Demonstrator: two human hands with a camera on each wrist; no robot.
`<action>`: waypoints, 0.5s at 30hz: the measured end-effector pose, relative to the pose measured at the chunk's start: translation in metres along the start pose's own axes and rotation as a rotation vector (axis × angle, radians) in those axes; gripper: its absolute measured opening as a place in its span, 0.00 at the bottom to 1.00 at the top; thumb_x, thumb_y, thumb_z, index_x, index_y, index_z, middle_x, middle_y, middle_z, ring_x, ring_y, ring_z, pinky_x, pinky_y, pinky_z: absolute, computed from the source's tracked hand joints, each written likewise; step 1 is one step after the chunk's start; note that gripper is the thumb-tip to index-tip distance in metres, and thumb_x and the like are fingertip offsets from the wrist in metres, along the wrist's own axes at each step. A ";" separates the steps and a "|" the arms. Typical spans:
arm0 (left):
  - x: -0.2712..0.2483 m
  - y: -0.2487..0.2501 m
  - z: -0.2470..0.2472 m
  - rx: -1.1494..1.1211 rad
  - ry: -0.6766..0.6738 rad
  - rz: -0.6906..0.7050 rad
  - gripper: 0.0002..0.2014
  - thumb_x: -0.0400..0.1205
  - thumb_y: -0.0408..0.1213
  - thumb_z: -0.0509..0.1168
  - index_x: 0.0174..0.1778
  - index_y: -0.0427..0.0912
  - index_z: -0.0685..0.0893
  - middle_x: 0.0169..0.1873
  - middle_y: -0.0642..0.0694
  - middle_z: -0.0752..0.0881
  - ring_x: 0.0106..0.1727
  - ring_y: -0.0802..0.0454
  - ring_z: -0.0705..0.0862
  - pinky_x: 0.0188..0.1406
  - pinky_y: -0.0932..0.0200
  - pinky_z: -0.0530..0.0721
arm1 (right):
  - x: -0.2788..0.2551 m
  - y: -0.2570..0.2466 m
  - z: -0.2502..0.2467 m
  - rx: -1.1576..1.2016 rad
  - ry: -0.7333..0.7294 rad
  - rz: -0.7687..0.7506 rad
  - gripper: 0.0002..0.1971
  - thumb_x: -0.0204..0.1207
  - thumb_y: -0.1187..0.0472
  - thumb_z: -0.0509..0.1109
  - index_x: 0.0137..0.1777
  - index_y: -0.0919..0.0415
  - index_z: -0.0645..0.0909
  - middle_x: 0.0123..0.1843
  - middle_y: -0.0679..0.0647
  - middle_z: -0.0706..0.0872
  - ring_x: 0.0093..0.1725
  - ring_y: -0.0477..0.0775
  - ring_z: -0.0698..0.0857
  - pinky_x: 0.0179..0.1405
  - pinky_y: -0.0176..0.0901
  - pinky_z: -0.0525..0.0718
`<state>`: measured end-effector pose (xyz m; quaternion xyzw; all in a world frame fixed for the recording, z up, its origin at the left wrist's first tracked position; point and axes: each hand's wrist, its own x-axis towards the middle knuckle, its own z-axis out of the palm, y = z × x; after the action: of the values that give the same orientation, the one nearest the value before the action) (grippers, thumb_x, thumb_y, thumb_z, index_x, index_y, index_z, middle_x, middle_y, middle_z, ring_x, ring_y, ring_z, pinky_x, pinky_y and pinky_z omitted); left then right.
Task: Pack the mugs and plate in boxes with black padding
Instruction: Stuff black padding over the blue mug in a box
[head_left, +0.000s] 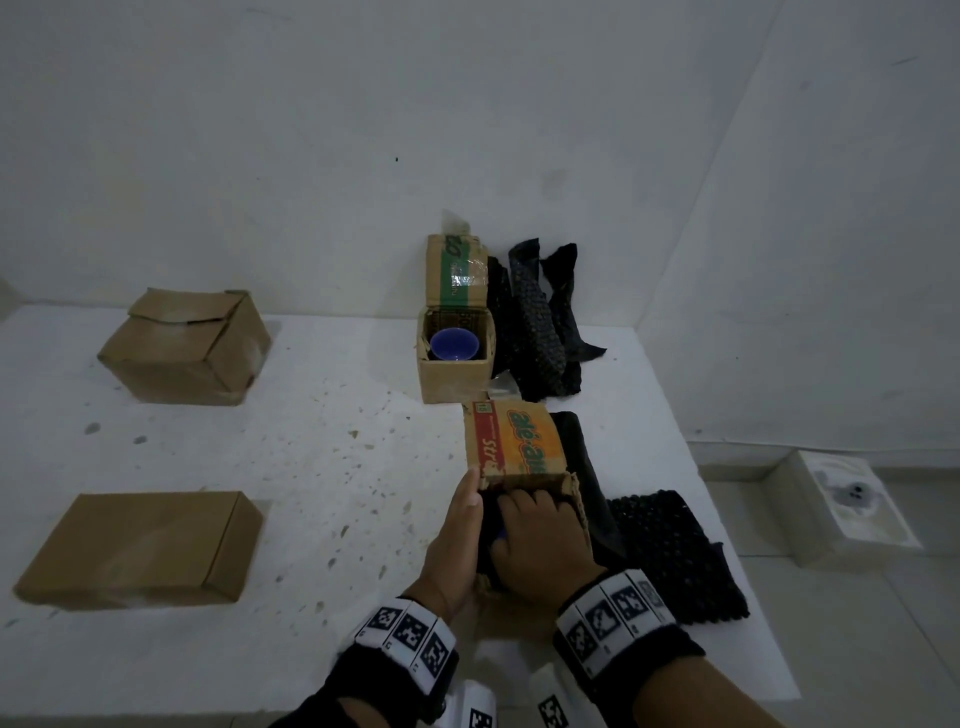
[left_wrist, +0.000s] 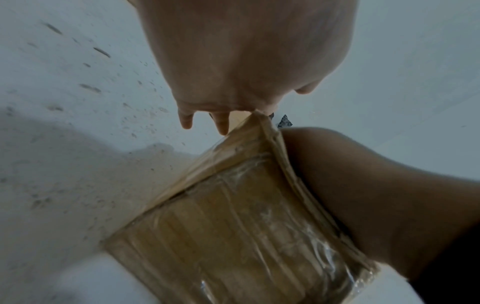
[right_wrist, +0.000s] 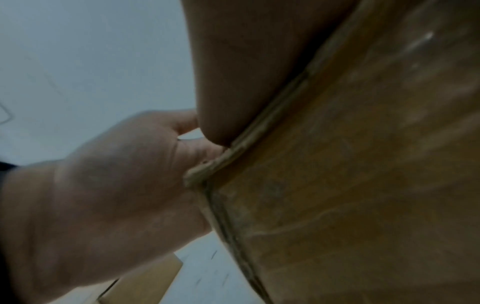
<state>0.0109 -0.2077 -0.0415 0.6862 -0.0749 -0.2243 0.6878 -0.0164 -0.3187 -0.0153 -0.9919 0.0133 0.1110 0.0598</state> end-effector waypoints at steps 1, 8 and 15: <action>0.000 0.001 0.001 -0.001 0.010 -0.003 0.32 0.73 0.69 0.45 0.74 0.67 0.53 0.76 0.61 0.60 0.76 0.63 0.59 0.77 0.57 0.59 | 0.004 -0.001 0.001 -0.011 -0.002 0.011 0.30 0.69 0.48 0.44 0.68 0.57 0.70 0.69 0.55 0.76 0.64 0.59 0.73 0.61 0.53 0.71; 0.002 -0.005 0.000 -0.015 0.006 -0.004 0.31 0.65 0.79 0.47 0.66 0.81 0.57 0.79 0.61 0.58 0.78 0.60 0.59 0.81 0.45 0.58 | 0.017 0.004 0.006 0.108 -0.054 0.013 0.26 0.73 0.49 0.48 0.68 0.57 0.70 0.68 0.57 0.75 0.64 0.60 0.74 0.60 0.53 0.75; 0.000 -0.002 0.005 -0.086 0.019 -0.026 0.36 0.67 0.79 0.50 0.73 0.74 0.60 0.78 0.59 0.64 0.78 0.59 0.64 0.80 0.44 0.62 | -0.007 -0.005 0.004 -0.017 -0.062 -0.093 0.23 0.81 0.49 0.49 0.74 0.51 0.67 0.75 0.51 0.66 0.75 0.63 0.62 0.71 0.74 0.59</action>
<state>0.0088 -0.2121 -0.0437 0.6592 -0.0495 -0.2297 0.7143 -0.0241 -0.3128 -0.0172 -0.9880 -0.0357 0.1389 0.0570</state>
